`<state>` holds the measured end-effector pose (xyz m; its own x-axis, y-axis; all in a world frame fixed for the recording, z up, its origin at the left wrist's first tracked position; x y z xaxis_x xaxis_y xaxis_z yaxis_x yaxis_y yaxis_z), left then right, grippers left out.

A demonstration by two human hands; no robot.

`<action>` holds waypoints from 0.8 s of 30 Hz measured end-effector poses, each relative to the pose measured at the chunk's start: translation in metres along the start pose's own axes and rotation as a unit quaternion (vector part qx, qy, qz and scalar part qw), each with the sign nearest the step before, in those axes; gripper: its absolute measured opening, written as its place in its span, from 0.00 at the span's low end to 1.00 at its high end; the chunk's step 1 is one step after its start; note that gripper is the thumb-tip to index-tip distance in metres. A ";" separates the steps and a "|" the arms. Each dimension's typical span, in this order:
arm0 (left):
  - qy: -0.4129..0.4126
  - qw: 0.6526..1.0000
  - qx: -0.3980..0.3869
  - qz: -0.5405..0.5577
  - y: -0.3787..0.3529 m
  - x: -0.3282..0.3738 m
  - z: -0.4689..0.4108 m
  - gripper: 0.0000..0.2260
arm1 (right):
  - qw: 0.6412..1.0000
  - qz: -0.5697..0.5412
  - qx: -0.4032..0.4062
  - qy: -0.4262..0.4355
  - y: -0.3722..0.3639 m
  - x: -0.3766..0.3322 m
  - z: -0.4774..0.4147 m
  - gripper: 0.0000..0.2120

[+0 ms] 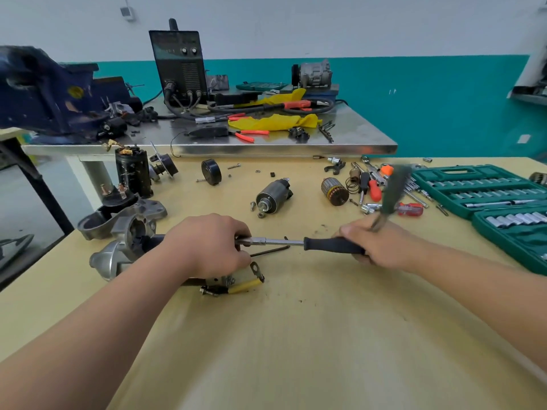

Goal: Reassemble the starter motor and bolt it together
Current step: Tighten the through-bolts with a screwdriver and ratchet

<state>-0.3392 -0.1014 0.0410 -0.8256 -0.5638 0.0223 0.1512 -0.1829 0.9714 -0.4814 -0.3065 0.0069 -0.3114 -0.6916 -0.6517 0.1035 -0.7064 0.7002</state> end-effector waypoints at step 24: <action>0.015 1.000 0.000 -0.005 0.000 -0.001 0.010 0.11 | 0.934 -0.313 -0.118 -0.127 -0.027 0.017 0.001 0.23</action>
<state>-0.3442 -0.0926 0.0438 -0.8106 -0.5856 0.0060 0.1435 -0.1886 0.9715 -0.4902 -0.2987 -0.0232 -0.5915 -0.0952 -0.8006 0.0227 -0.9946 0.1015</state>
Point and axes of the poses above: each hand's wrist, its own z-axis away from the middle knuckle, its own y-axis out of the back of the hand, x = y × z, the point moved 8 cm from there along -z, towards the middle knuckle, and after that the axes turned 15 degrees about -x, right-handed, at the moved point
